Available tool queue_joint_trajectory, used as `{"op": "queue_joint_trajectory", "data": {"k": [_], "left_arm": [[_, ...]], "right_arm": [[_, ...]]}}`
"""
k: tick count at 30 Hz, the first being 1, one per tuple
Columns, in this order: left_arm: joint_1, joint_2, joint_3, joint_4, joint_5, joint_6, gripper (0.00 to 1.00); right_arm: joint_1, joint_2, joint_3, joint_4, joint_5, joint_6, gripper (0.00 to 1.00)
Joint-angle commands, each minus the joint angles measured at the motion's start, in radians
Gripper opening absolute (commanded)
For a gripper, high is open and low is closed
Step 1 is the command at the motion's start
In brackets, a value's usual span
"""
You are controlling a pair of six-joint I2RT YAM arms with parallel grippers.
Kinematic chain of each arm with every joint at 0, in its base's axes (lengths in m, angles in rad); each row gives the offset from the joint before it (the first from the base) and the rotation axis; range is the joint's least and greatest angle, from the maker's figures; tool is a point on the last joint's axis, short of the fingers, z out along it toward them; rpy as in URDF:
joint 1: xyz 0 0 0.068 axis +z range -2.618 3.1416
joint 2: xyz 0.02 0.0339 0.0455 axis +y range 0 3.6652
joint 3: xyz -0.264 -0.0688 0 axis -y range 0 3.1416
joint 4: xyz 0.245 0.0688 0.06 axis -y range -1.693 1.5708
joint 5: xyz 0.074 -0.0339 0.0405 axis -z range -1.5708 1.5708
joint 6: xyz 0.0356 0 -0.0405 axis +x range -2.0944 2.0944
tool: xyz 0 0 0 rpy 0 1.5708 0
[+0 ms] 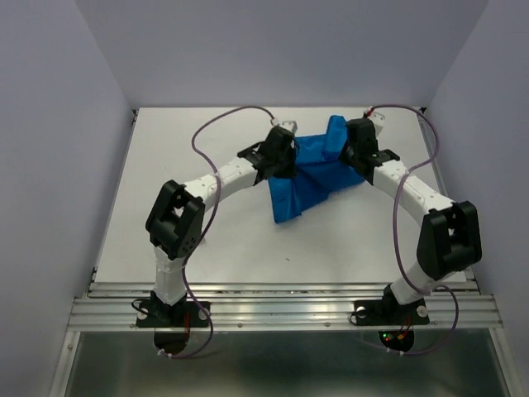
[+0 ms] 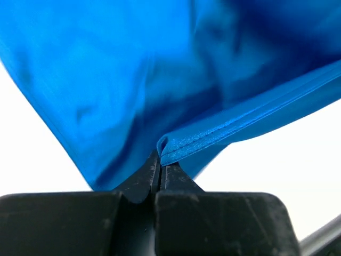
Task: Fold the napkin into a case and place the utensils inside
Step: Pick up the crumpled napkin from the center of the board, then flatten out the crumpled napkin at the center of the board.
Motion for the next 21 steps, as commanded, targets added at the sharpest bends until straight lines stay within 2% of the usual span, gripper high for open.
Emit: {"op": "queue_joint_trajectory", "data": {"k": [1,2,4,7,9,10,11,12,13,14,15,16,17,18,19,20,21], "left_arm": [[0.129,-0.031,0.272,-0.089,-0.048,0.145,0.0],[0.158,-0.02,0.396,-0.138,-0.064,0.182,0.0],[0.178,-0.02,0.536,-0.181,-0.078,0.233,0.0],[0.178,-0.049,0.57,-0.186,-0.057,0.268,0.0],[0.178,-0.096,0.494,-0.168,-0.026,0.27,0.0],[0.178,-0.115,0.441,-0.154,0.009,0.268,0.0],[0.178,-0.139,0.312,-0.119,0.038,0.265,0.0],[0.175,-0.182,0.244,-0.1,0.05,0.252,0.0],[0.172,-0.202,0.169,-0.08,0.064,0.244,0.0],[0.168,-0.231,0.038,-0.05,0.09,0.238,0.06],[0.166,-0.238,-0.012,-0.045,0.092,0.228,0.18],[0.165,-0.238,-0.054,-0.046,0.097,0.219,0.32],[0.166,-0.235,-0.096,-0.066,0.097,0.206,0.56],[0.166,-0.221,-0.1,-0.083,0.09,0.198,0.65],[0.166,-0.216,-0.098,-0.101,0.078,0.195,0.69],[0.166,-0.206,-0.082,-0.133,0.04,0.192,0.73],[0.166,-0.203,-0.069,-0.147,0.012,0.195,0.73]], "right_arm": [[-0.044,0.045,0.229,0.043,0.009,-0.071,0.02],[-0.044,0.046,0.31,0.032,-0.002,-0.079,0.02],[-0.044,0.03,0.357,0.034,-0.024,-0.082,0.02],[-0.044,-0.024,0.31,0.069,-0.053,-0.071,0.03],[-0.044,-0.113,0.216,0.124,-0.088,-0.057,0.04],[-0.044,-0.15,0.085,0.148,-0.1,-0.031,0.06],[-0.044,-0.185,0.015,0.178,-0.111,-0.014,0.06],[-0.044,-0.261,-0.127,0.185,-0.137,0.027,0.07],[-0.044,-0.298,-0.199,0.196,-0.146,0.05,0.09],[-0.044,-0.369,-0.264,0.196,-0.162,0.1,0.14],[-0.044,-0.4,-0.325,0.192,-0.166,0.127,0.21],[-0.044,-0.424,-0.382,0.184,-0.172,0.145,0.25],[-0.044,-0.447,-0.465,0.157,-0.174,0.162,0.39],[-0.044,-0.481,-0.49,0.14,-0.159,0.19,0.48],[-0.044,-0.49,-0.501,0.115,-0.147,0.197,0.55],[-0.044,-0.498,-0.501,0.075,-0.124,0.201,0.7],[-0.044,-0.507,-0.493,0.058,-0.113,0.201,0.73]]}}
